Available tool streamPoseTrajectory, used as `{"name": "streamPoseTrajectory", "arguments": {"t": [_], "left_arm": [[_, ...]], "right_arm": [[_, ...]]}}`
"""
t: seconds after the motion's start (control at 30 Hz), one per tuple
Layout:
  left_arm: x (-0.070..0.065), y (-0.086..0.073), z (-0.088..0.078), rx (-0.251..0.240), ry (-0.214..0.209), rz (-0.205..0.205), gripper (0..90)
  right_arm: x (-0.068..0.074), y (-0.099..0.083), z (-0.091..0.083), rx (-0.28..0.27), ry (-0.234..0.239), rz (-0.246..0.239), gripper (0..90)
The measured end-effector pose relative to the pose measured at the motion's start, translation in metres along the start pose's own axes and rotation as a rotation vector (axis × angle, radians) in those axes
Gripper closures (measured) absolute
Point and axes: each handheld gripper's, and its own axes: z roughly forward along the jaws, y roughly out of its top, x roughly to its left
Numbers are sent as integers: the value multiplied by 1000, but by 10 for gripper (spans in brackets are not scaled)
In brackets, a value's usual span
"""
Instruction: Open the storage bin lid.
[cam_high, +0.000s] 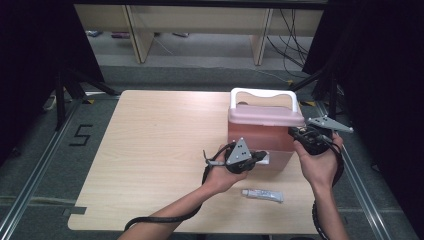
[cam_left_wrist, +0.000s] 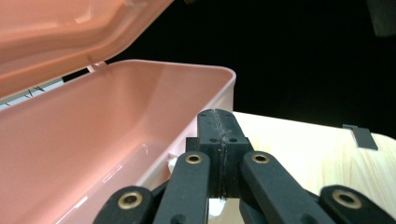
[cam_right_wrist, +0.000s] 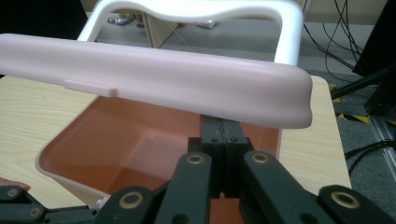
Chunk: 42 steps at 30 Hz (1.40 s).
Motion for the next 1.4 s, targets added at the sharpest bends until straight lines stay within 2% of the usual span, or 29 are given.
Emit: {"name": "streamPoseTrajectory", "arguments": {"t": [0.03, 0.1, 0.17, 0.2, 0.23, 0.33, 0.37, 0.47, 0.5, 0.53, 0.6, 0.63, 0.67, 0.77, 0.87, 0.93, 0.97, 1.0, 1.03, 1.07, 1.13, 1.2, 1.23, 1.3, 1.4], "left_arm": [[0, -1, 1, 5, 0, 0, 897], [0, -3, 2, 6, 0, 2, 897], [0, -5, 3, 10, 0, 2, 897], [0, -7, 4, 16, -3, 5, 897], [0, -8, 5, 16, -2, 8, 897], [-1, -10, 7, 18, 4, -1, 897], [-1, -11, 8, 22, 5, 4, 897], [-1, -12, 9, 22, 3, 4, 897], [-1, -12, 9, 25, 2, 6, 897], [-1, -12, 9, 23, 2, 3, 897], [-1, -12, 10, 17, 1, 2, 897], [-1, -12, 10, 17, 2, 1, 897], [-2, -12, 10, 18, 1, 3, 897], [-1, -13, 10, 15, 0, 3, 897], [-1, -13, 10, 14, 0, 2, 897], [-1, -13, 10, 13, -1, 2, 897], [-1, -13, 10, 15, 1, 2, 897], [-1, -13, 10, 14, 1, 2, 897], [-1, -13, 10, 15, -2, 4, 897], [-1, -13, 10, 14, -1, 0, 897], [-1, -13, 10, 14, -2, 1, 897], [-1, -13, 10, 14, -3, 3, 897], [-1, -13, 10, 14, -3, 3, 897], [-1, -13, 10, 14, -2, 4, 897], [-1, -13, 10, 16, -3, 2, 897]], "right_arm": [[2, 0, 0, -1, -2, 22, 900], [-1, 1, 0, -12, -5, -18, 900], [1, 3, 0, -5, 2, 11, 900], [0, 4, -1, -8, -5, -6, 900], [1, 5, 0, -13, 0, 13, 900], [2, 7, -1, -15, 1, 24, 900], [0, 9, 0, -26, -4, -17, 900], [2, 12, -1, -28, -4, 4, 900], [0, 13, 0, -35, -3, -24, 900], [1, 14, -1, -33, -5, -6, 900], [1, 17, 0, -45, -2, -30, 900], [3, 18, -1, -40, -6, -11, 900], [1, 19, 1, -61, -3, -43, 900], [3, 23, 0, -68, -5, -25, 900], [3, 26, 1, -83, -14, -54, 900], [5, 28, 3, -88, -17, -33, 900], [3, 30, 3, -95, -25, -68, 900], [5, 31, 4, -94, -18, -38, 900], [2, 33, 5, -106, -22, -70, 900], [4, 34, 6, -105, -24, -45, 900], [3, 37, 8, -122, -32, -62, 900], [5, 41, 10, -122, -34, -48, 900], [3, 43, 11, -132, -37, -75, 900], [5, 47, 12, -138, -42, -65, 900], [4, 54, 14, -162, -50, -79, 900]]}}
